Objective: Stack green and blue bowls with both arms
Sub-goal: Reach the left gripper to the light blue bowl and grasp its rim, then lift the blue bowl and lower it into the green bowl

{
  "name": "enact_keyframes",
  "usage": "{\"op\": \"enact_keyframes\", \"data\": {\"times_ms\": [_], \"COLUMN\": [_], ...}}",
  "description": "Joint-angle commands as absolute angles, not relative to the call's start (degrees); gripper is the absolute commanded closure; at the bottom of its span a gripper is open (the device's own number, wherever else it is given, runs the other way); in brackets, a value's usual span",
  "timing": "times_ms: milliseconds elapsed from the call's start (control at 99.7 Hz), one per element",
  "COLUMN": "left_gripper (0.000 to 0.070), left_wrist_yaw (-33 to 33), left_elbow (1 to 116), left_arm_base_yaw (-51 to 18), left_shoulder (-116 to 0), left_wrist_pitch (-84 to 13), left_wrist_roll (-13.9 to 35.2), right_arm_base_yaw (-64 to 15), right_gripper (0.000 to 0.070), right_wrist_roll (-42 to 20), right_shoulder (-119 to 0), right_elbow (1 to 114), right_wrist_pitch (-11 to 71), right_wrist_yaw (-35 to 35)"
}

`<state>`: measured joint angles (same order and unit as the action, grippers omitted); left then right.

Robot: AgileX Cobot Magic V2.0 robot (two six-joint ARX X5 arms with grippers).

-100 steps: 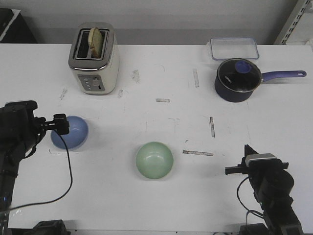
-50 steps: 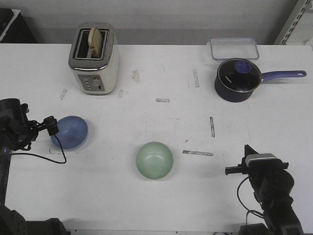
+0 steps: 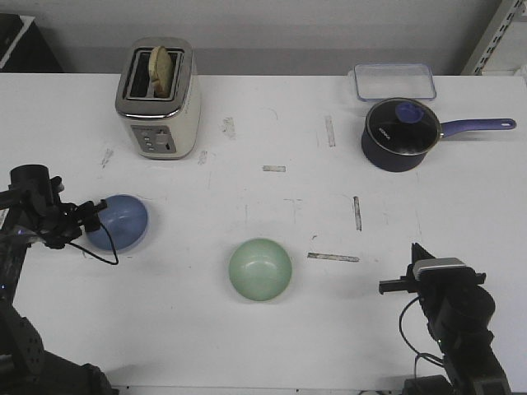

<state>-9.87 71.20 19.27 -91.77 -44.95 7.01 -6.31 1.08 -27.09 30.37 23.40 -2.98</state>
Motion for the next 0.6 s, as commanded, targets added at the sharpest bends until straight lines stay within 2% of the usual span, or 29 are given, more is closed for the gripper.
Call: {"op": "enact_keyframes", "data": {"times_ms": [0,331,421,592], "left_gripper": [0.0688,0.07,0.07,0.07], "left_wrist_yaw": [-10.15,-11.55,-13.82,-13.85], "left_elbow": [72.12,72.47,72.99,75.83], "left_arm_base_yaw": [19.49,19.49,19.49,19.11], "left_shoulder": [-92.6,-91.88,-90.08,-84.71], "left_wrist_pitch": [-45.04,-45.56,-45.47,-45.17], "left_wrist_roll": [7.18,7.18,7.2,7.97], "right_arm_base_yaw": [-6.42,-6.39,-6.42,-6.39], "right_gripper": [0.07,0.07,0.07,0.07], "right_wrist_roll": [0.89,0.86,0.86,0.89], "right_shoulder": [-27.46,-27.46,-27.44,-27.46], "right_elbow": [30.79,30.76,30.76,30.76], "right_wrist_pitch": [22.74,22.72,22.72,22.72], "right_wrist_yaw": [-3.01,-3.01,-3.01,-3.03]}}
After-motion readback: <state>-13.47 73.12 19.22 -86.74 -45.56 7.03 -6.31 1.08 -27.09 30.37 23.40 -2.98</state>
